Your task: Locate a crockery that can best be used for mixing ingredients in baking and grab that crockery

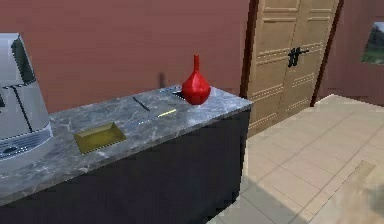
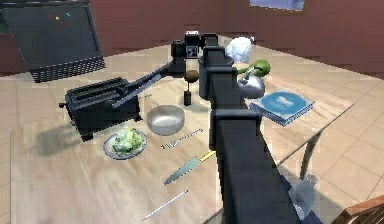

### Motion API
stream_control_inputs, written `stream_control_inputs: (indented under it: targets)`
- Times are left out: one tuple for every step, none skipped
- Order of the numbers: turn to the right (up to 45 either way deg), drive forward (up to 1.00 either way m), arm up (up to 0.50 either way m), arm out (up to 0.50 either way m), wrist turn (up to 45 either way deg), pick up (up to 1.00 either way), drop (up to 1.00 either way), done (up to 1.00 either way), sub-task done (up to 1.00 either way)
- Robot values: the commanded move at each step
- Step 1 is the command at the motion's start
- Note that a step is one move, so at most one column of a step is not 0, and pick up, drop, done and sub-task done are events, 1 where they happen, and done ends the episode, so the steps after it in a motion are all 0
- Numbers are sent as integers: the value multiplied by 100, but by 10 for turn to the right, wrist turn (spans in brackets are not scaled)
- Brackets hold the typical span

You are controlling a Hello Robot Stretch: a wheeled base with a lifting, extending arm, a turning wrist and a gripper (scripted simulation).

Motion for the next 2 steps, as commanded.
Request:
stream_control_inputs:
  targets:
    - [0,0,0,0,450,0,0,0,0]
    - [0,0,0,0,210,0,0,0,0]
